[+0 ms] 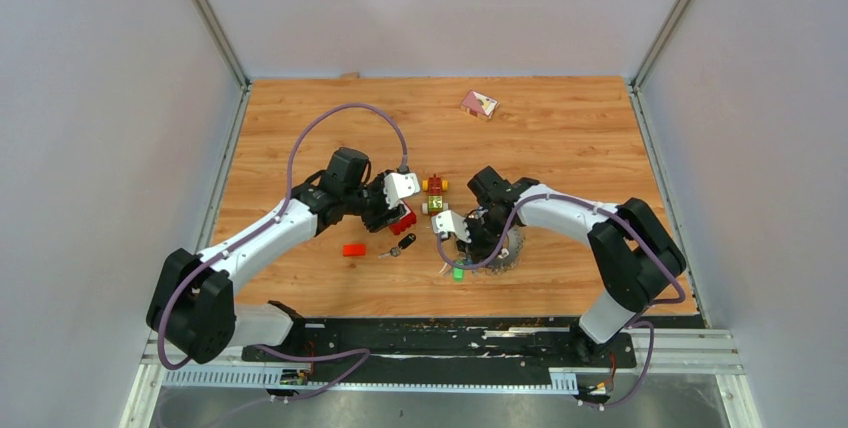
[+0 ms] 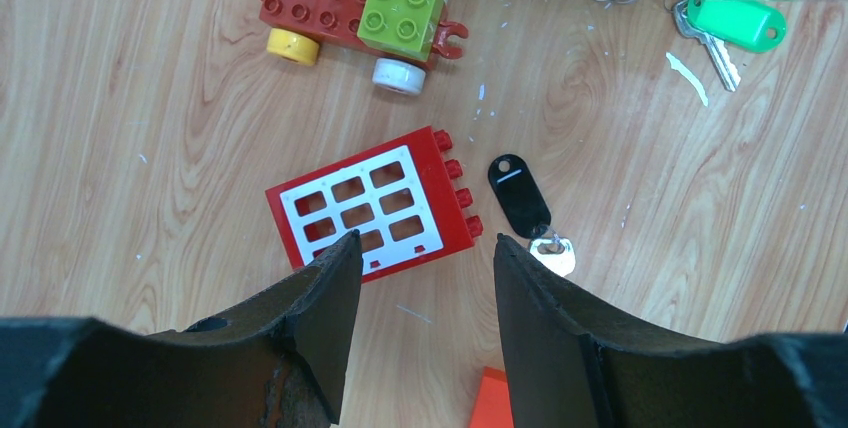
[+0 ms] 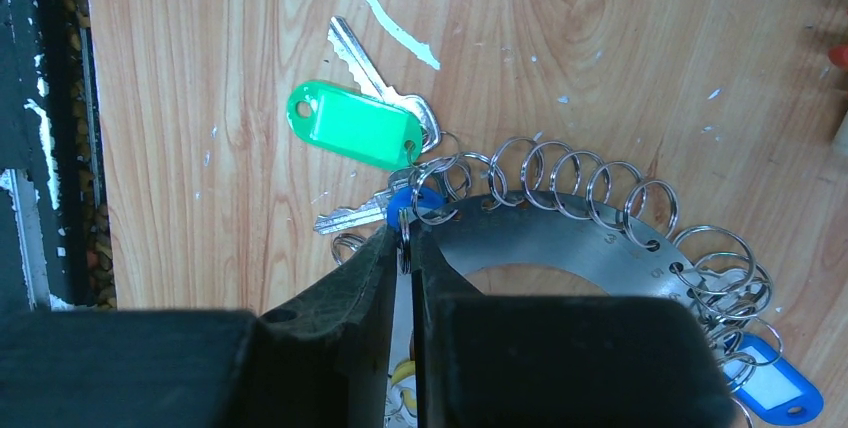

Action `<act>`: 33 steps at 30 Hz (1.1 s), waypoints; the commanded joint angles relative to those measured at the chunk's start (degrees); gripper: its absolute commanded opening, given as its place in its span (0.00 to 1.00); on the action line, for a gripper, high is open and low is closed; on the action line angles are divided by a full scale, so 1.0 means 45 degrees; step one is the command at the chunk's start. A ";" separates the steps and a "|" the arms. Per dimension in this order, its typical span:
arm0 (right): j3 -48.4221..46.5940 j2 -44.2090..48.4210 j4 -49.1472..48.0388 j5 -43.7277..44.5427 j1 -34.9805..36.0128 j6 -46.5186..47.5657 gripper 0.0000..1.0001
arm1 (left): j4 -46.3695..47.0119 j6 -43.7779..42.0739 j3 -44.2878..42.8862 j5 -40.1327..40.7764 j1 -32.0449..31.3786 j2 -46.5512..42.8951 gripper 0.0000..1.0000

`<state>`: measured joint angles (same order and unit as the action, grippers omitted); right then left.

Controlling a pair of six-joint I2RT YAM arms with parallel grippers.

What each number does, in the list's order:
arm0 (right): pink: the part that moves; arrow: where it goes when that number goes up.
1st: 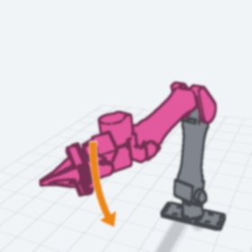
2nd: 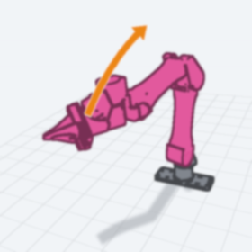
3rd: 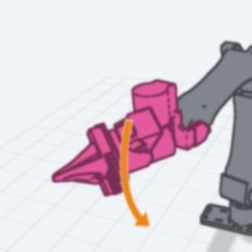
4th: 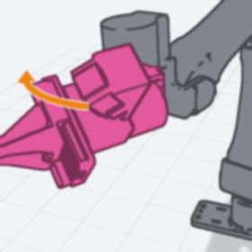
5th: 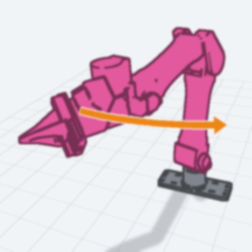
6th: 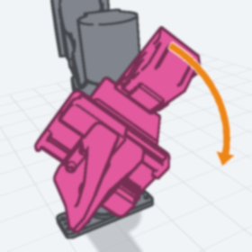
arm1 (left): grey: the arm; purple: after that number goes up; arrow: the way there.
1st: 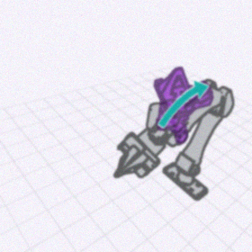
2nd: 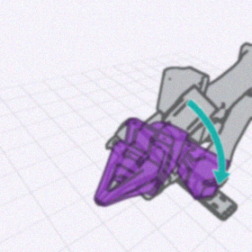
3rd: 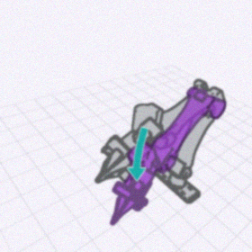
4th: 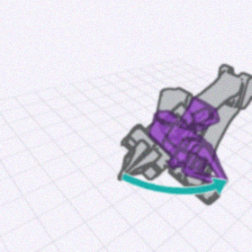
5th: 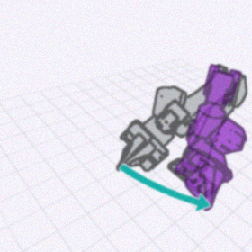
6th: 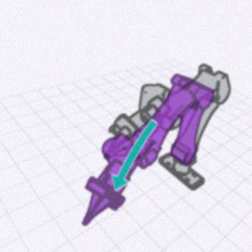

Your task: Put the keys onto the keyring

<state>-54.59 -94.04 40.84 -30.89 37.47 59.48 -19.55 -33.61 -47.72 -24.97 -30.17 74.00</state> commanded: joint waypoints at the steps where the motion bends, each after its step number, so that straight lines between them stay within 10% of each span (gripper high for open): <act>1: 0.0046 -0.0053 -0.0215 -0.0205 0.0074 0.0227 0.11 | -0.0045 -0.0158 -0.0078 -0.0198 0.0084 -0.0289 0.59; 21: -0.0404 0.2615 0.0192 -0.0682 -0.0113 -0.0212 0.00 | 0.0604 0.0147 -0.0132 -0.0136 0.0084 -0.0375 0.58; 33: -0.2226 0.3952 0.0534 -0.3315 -0.0589 -0.1505 0.00 | 0.0072 -0.0240 -0.2125 -0.5757 0.0069 0.0018 0.47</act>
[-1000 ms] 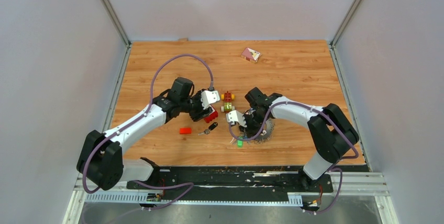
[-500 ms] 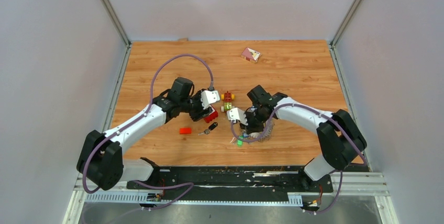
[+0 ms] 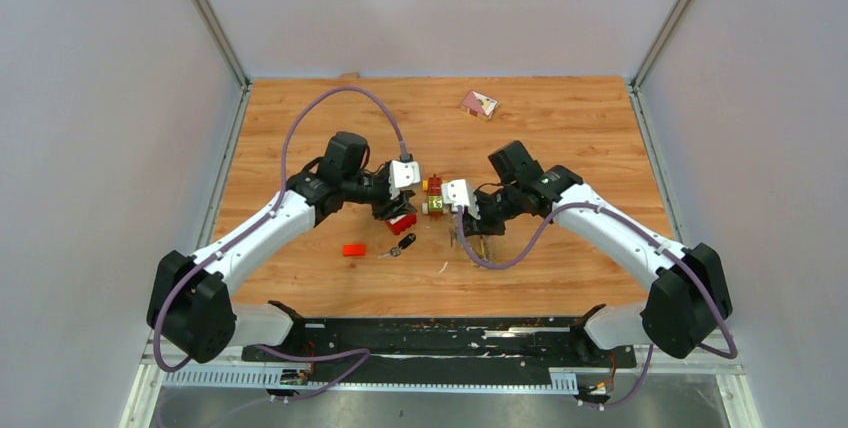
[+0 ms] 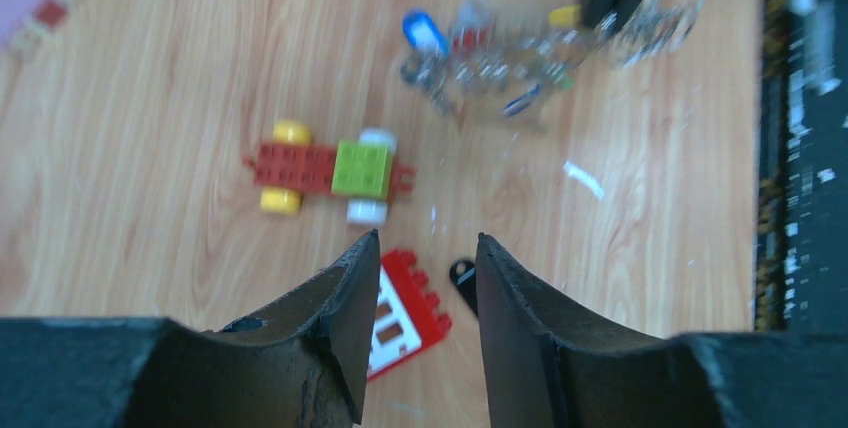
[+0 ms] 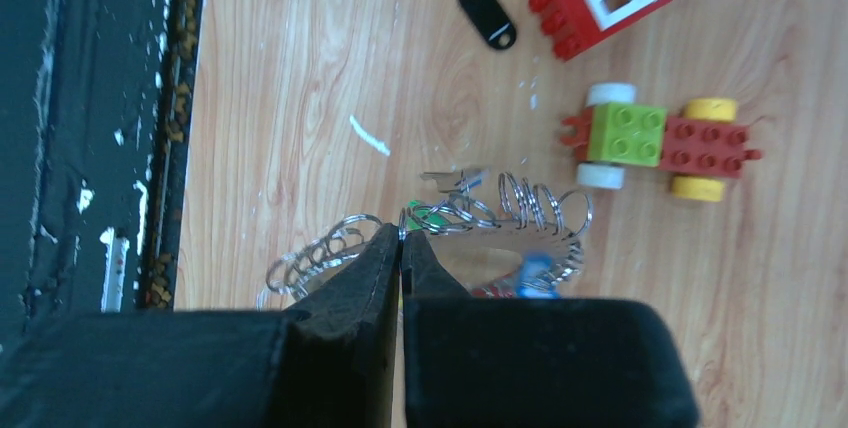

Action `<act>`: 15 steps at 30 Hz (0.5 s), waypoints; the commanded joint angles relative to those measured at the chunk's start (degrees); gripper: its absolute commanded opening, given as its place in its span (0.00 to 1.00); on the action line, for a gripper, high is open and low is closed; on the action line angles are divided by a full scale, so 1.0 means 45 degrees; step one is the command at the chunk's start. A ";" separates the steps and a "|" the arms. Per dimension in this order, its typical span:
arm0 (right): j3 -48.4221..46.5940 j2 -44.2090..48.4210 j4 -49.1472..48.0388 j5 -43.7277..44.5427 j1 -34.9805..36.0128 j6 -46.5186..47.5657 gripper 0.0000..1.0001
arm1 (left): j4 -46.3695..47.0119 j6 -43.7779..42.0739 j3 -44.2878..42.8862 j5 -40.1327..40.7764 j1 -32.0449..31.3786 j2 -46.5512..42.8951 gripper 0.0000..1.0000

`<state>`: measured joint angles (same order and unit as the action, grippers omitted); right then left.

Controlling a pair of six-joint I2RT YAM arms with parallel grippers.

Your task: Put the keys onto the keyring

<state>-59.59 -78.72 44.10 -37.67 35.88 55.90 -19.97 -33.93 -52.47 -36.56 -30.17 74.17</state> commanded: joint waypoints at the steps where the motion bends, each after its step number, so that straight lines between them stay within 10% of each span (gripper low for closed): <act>1: -0.1289 0.0572 -0.0280 -0.2079 -0.0284 -0.0853 0.00 | 0.0246 -0.0166 -0.1209 -0.3807 0.0068 -0.0030 0.46; 15: -0.2362 0.0639 -0.1485 -0.4373 -0.0815 -0.2447 0.00 | 0.0913 -0.1094 -0.1115 -0.6305 -0.0674 -0.0465 0.35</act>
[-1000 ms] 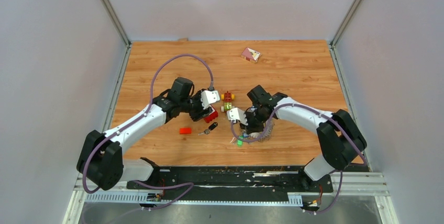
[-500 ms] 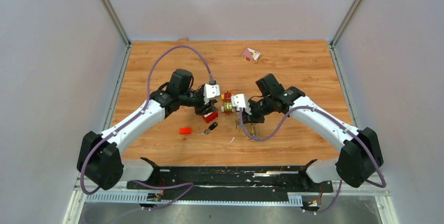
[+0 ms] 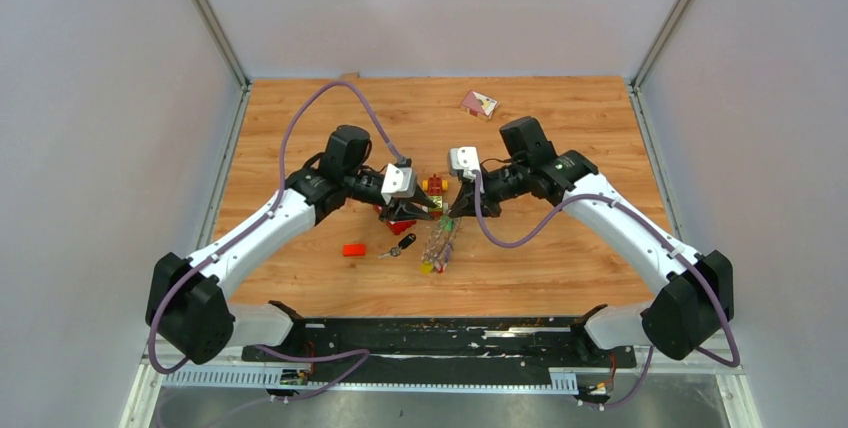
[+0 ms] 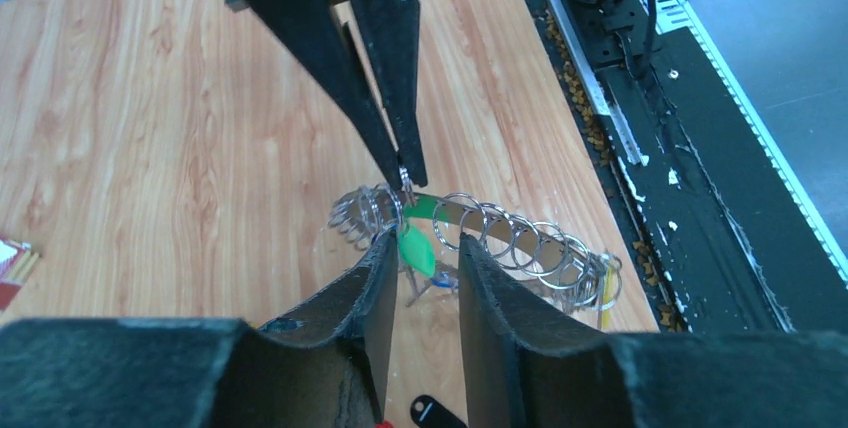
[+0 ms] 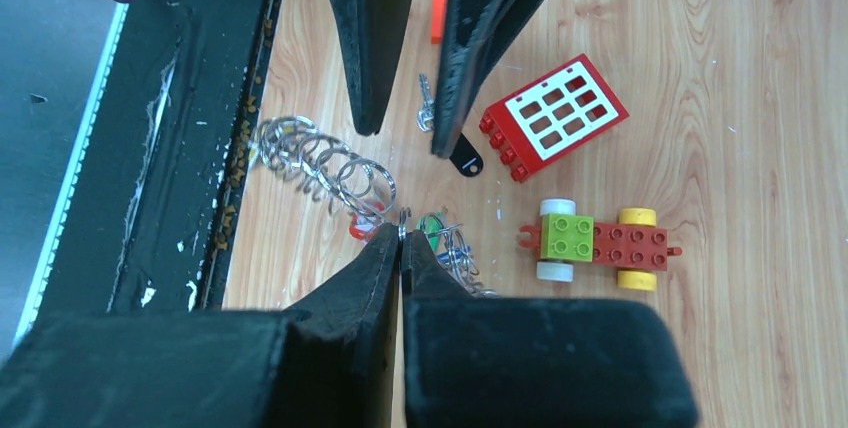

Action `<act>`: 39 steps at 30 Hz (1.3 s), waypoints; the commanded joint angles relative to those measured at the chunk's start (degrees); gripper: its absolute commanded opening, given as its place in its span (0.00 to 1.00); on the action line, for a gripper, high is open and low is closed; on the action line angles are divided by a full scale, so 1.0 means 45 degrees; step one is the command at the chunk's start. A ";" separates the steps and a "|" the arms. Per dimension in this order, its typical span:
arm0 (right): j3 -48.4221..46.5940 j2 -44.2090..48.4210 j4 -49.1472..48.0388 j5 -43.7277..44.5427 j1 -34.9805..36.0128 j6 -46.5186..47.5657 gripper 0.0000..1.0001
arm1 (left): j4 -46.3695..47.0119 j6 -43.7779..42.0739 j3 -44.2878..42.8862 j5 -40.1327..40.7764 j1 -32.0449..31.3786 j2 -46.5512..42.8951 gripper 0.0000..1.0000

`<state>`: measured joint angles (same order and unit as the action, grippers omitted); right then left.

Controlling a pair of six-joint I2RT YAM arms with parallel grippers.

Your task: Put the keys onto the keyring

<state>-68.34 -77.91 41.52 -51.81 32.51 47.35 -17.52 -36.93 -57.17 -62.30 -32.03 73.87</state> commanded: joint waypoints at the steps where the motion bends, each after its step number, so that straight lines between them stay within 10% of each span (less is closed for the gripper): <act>1: -0.0305 0.0475 -0.1009 -0.1259 -0.0075 -0.0621 0.00 | 0.0694 -0.0244 0.0013 -0.0446 -0.0355 -0.0426 0.33; 39: 0.0918 0.0587 -0.1915 -0.0474 -0.0067 -0.0461 0.11 | 0.5073 0.3006 0.1512 0.2552 -0.1266 -0.0315 0.00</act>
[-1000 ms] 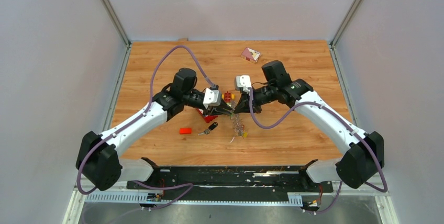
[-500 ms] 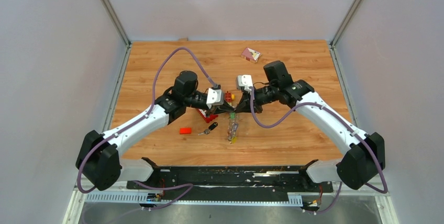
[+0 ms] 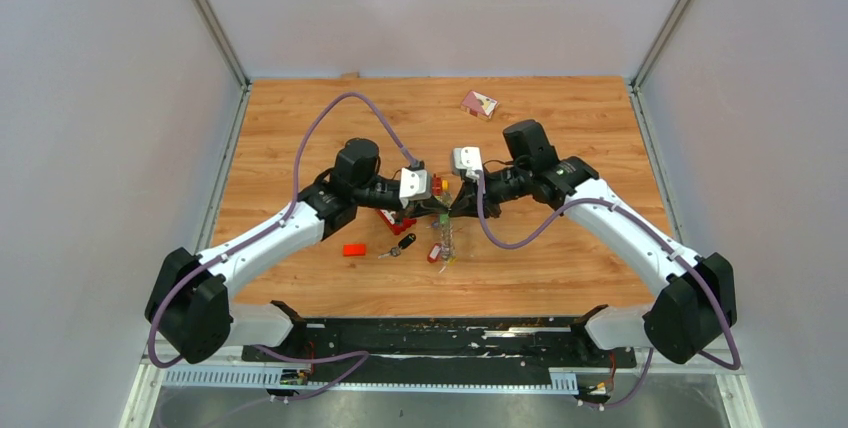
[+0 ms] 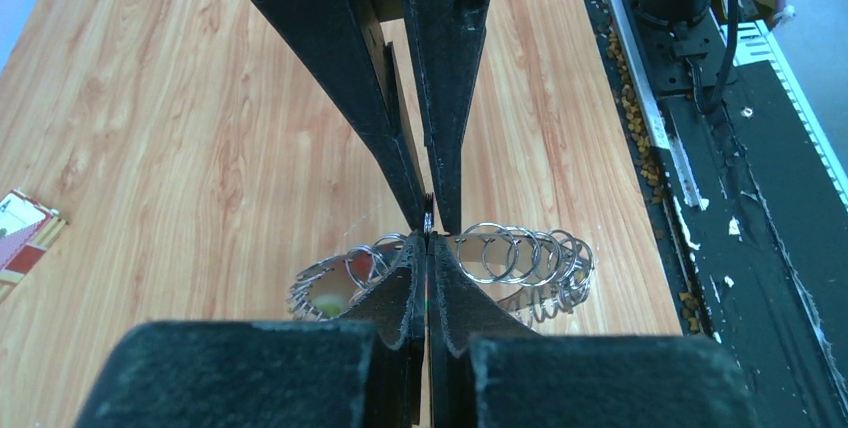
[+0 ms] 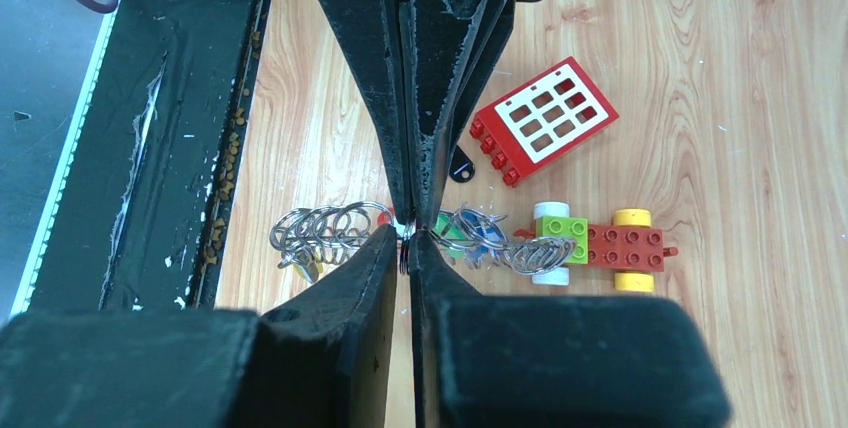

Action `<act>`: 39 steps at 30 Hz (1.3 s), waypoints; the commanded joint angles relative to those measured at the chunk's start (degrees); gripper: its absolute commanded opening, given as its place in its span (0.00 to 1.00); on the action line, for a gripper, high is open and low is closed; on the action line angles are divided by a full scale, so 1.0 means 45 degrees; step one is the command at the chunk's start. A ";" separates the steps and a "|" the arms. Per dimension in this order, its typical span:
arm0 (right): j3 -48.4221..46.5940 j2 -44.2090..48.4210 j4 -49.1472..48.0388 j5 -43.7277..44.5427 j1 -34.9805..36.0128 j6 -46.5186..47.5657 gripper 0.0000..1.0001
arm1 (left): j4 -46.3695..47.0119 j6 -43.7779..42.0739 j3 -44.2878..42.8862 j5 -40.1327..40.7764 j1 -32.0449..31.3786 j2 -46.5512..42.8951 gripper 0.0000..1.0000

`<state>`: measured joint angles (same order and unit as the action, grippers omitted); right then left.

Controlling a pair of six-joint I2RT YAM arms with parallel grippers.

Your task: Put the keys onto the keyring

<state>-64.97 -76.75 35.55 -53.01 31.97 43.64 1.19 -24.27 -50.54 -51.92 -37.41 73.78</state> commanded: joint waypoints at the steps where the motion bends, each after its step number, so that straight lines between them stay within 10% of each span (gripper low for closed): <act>1: 0.0196 0.0309 -0.0590 -0.0220 0.0046 0.0411 0.12 | 0.0889 0.0191 0.0041 0.0246 -0.0072 -0.0306 0.00; 16: 0.0199 0.0250 -0.0786 -0.0055 0.0064 0.0236 0.00 | -0.0789 -0.0860 -0.0458 0.0260 -0.0067 -0.0366 0.00; 27: -0.0137 0.0281 -0.1477 -0.1069 0.0063 -0.1441 0.00 | 0.0926 -0.1514 0.0723 0.0062 0.0012 -0.0667 0.32; 39: 0.0014 0.0205 -0.1642 -0.1029 0.0048 -0.1484 0.00 | 0.1478 -0.0434 0.0502 -0.0248 0.0012 -0.0114 0.06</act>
<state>-63.83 -76.73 31.86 -54.33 31.99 37.52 5.02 -27.83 -47.13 -51.79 -37.43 72.60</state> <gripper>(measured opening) 0.019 0.142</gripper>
